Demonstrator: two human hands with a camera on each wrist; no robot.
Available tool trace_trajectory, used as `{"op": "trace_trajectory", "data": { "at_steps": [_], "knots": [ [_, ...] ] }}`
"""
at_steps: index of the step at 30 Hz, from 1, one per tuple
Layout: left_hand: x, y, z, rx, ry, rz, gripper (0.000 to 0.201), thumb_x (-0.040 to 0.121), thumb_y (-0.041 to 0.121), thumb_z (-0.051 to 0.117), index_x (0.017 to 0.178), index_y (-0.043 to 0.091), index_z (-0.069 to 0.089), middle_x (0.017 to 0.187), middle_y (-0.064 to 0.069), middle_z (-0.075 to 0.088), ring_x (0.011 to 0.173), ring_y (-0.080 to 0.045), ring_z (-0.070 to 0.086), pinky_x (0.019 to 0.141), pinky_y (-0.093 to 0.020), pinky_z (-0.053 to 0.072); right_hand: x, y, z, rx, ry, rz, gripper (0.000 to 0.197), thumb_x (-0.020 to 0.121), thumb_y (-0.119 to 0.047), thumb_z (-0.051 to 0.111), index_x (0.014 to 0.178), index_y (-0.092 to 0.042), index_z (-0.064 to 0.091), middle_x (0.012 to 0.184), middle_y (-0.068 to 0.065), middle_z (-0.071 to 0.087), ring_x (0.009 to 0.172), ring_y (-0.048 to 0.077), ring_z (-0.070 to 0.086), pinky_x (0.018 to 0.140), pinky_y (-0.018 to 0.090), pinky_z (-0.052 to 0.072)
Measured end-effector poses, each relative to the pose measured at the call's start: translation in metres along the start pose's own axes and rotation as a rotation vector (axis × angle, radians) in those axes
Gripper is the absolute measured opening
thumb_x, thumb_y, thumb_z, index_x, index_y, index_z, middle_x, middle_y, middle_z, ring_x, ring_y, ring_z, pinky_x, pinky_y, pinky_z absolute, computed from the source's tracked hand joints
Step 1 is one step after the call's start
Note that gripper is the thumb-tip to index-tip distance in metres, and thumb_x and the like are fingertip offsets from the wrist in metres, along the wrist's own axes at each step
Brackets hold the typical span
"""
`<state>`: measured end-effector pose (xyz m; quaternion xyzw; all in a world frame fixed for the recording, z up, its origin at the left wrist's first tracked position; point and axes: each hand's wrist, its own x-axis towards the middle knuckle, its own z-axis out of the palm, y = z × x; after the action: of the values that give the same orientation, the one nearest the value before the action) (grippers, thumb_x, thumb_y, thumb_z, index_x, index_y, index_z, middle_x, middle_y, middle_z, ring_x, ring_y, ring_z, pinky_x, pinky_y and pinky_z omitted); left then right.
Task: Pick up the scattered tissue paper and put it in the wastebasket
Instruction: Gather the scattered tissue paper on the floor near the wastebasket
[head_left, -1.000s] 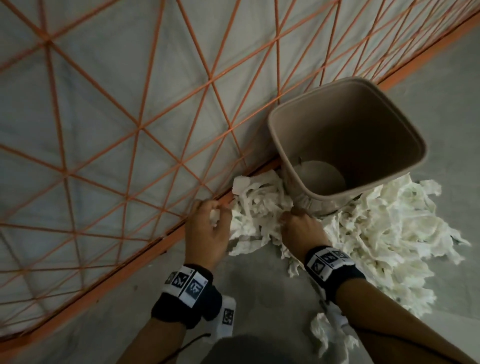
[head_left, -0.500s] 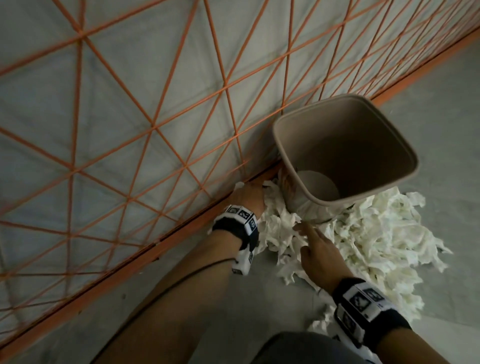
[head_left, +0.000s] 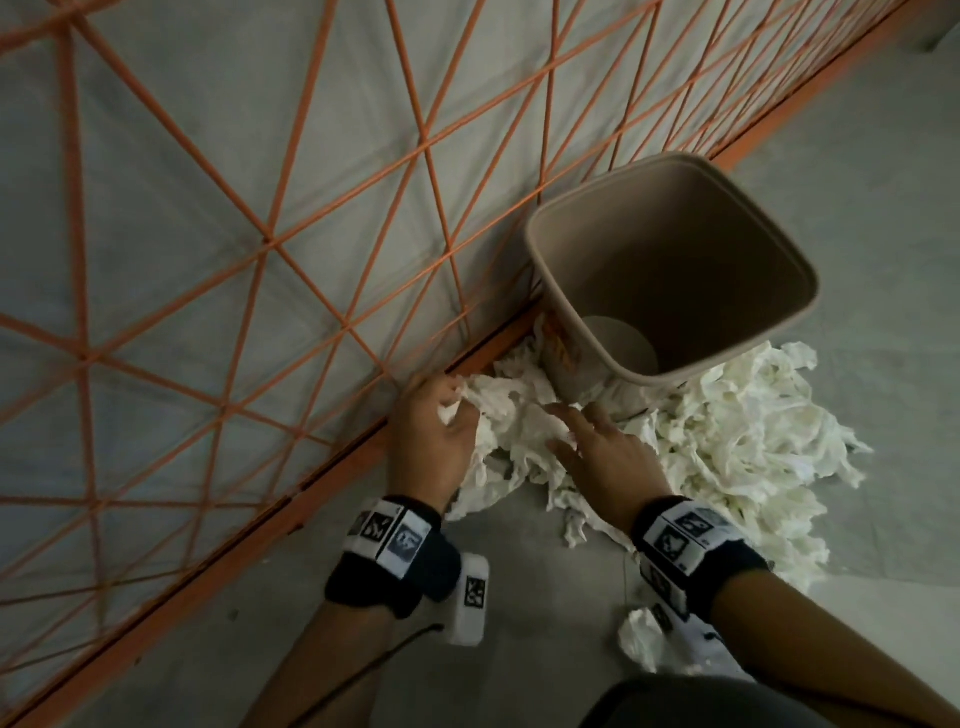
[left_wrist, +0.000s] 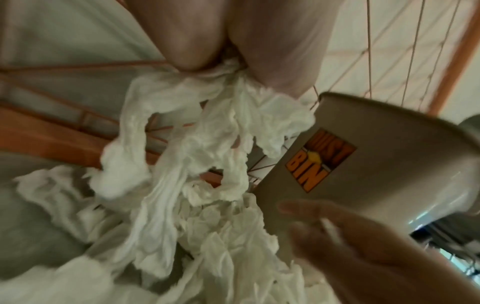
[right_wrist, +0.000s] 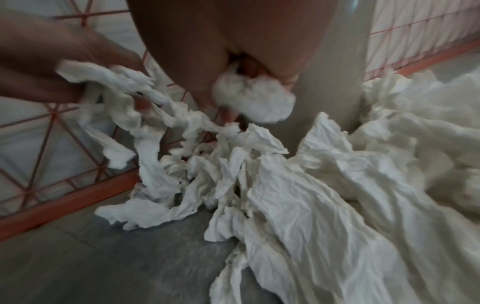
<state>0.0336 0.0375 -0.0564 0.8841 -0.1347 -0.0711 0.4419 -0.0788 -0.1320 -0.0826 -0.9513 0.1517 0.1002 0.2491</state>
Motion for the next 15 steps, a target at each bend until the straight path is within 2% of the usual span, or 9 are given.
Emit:
{"op": "trace_trajectory", "data": {
  "at_steps": [2,4,6,8,9,10,12,14,15],
  "knots": [
    [-0.018,-0.001,-0.012,-0.060,0.042,-0.033,0.015,0.079,-0.004,0.058,0.082,0.011,0.054,0.084,0.001,0.064,0.078,-0.005,0.056,0.070,-0.014,0.038,0.012,-0.002,0.005,-0.089,-0.084,0.023,0.064,0.093,-0.053,0.044,0.147,-0.033,0.016,0.145,0.014,0.034,0.104,0.034,0.063,0.075,0.046,0.056],
    [-0.033,-0.003,-0.018,-0.130,0.043,-0.074,0.024,0.079,-0.008,0.051,0.088,0.014,0.054,0.080,0.005,0.063,0.076,-0.001,0.058,0.071,-0.012,0.041,0.020,0.000,0.014,-0.163,-0.159,0.057,0.075,0.089,-0.056,0.049,0.149,-0.033,0.009,0.149,0.018,0.026,0.110,0.037,0.060,0.079,0.046,0.055],
    [-0.038,-0.006,-0.019,-0.161,0.052,-0.114,0.028,0.083,-0.003,0.050,0.094,0.022,0.057,0.086,0.004,0.065,0.081,-0.005,0.060,0.073,-0.015,0.043,0.024,0.004,0.021,-0.253,-0.198,0.075,0.065,0.091,-0.051,0.050,0.145,-0.029,0.023,0.146,0.017,0.029,0.108,0.038,0.060,0.078,0.046,0.054],
    [-0.039,-0.019,-0.012,-0.107,0.043,-0.115,0.015,0.089,0.013,0.057,0.093,0.027,0.058,0.085,0.007,0.065,0.078,-0.002,0.061,0.068,-0.018,0.045,0.026,0.008,0.024,-0.321,-0.173,0.064,0.037,0.095,-0.038,0.045,0.128,-0.021,0.048,0.137,0.016,0.039,0.099,0.039,0.063,0.072,0.045,0.056],
    [-0.039,-0.028,-0.007,-0.066,0.022,-0.116,0.006,0.088,0.024,0.061,0.092,0.028,0.058,0.083,0.009,0.065,0.074,-0.002,0.062,0.067,-0.020,0.048,0.025,0.009,0.024,-0.333,-0.167,0.069,0.028,0.096,-0.032,0.043,0.117,-0.017,0.055,0.133,0.015,0.042,0.097,0.038,0.064,0.070,0.046,0.056],
    [-0.039,-0.039,-0.001,-0.018,-0.005,-0.125,0.011,0.086,0.035,0.064,0.093,0.029,0.058,0.085,0.008,0.066,0.075,-0.004,0.063,0.068,-0.026,0.053,0.024,0.013,0.026,-0.328,-0.160,0.074,0.026,0.096,-0.029,0.042,0.110,-0.015,0.058,0.130,0.015,0.044,0.097,0.038,0.063,0.070,0.046,0.056],
    [-0.042,-0.061,0.013,0.139,-0.111,-0.152,0.032,0.081,0.049,0.067,0.105,0.030,0.059,0.103,0.004,0.066,0.092,-0.016,0.063,0.077,-0.038,0.055,0.020,0.019,0.030,-0.295,-0.139,0.080,0.031,0.095,-0.032,0.038,0.110,-0.013,0.057,0.129,0.013,0.045,0.104,0.037,0.059,0.071,0.046,0.056],
    [-0.047,-0.078,0.029,0.298,-0.263,-0.193,0.051,0.078,0.050,0.069,0.124,0.032,0.053,0.118,0.000,0.060,0.106,-0.021,0.058,0.086,-0.041,0.052,0.018,0.023,0.035,-0.276,-0.145,0.069,0.042,0.093,-0.042,0.034,0.122,-0.015,0.046,0.133,0.010,0.043,0.113,0.034,0.053,0.076,0.046,0.056],
    [-0.050,-0.085,0.035,0.330,-0.317,-0.202,0.058,0.078,0.046,0.071,0.130,0.033,0.049,0.122,-0.002,0.058,0.109,-0.023,0.056,0.088,-0.041,0.051,0.017,0.024,0.037,-0.242,-0.144,0.075,0.047,0.092,-0.046,0.037,0.129,-0.017,0.039,0.137,0.008,0.040,0.117,0.033,0.051,0.078,0.047,0.056]
  ]
}}
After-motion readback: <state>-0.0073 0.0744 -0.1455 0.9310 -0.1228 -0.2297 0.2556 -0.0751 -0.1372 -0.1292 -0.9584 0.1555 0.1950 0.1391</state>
